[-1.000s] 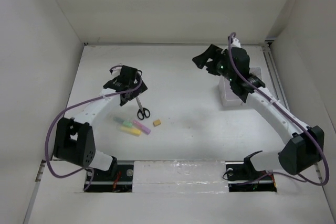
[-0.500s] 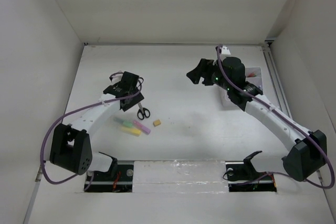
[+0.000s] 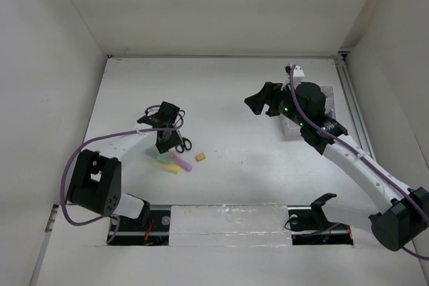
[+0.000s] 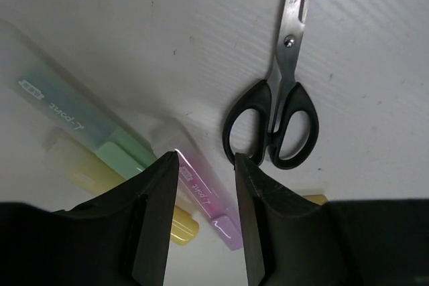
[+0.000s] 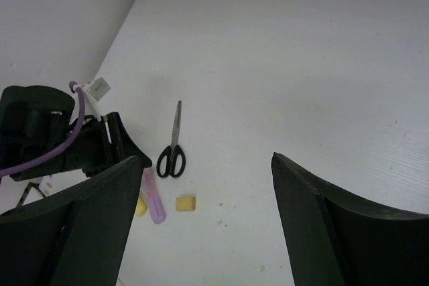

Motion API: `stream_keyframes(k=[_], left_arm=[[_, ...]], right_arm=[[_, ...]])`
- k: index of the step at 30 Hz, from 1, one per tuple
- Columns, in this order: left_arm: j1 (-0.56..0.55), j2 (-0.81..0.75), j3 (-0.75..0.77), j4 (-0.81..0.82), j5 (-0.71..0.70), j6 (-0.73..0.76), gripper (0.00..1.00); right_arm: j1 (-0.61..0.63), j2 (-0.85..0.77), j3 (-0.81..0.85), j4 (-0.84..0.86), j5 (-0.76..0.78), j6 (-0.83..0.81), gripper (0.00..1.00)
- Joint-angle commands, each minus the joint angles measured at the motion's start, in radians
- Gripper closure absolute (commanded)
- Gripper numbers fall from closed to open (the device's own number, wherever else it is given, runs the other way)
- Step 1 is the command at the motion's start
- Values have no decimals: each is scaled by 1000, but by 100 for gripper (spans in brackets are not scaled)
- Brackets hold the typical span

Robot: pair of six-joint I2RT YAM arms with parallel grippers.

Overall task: Sort the stationery into containers
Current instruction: Pick up the scissors from the center of the board.

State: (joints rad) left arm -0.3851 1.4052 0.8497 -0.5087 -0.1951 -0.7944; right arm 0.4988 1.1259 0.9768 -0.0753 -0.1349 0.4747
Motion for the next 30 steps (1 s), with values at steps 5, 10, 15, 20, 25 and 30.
stream_keyframes(k=[5,10,15,20,25,30], left_arm=[[0,35,-43,76,36,31,65],[0,44,-43,96,45,31,65],[0,55,-21,75,19,40,65],[0,101,-30,85,19,40,67],[0,133,-40,107,19,40,68],[0,167,-40,125,19,40,77]], right_arm=[[-3,-61,-32,39,1,-15,17],[-13,-61,-32,39,1,-15,17],[-13,-61,-32,39,-9,-15,18],[-13,-61,-41,39,-9,-15,18],[-13,-70,-41,39,-9,-15,18],[-22,-71,-50,39,-9,-15,18]])
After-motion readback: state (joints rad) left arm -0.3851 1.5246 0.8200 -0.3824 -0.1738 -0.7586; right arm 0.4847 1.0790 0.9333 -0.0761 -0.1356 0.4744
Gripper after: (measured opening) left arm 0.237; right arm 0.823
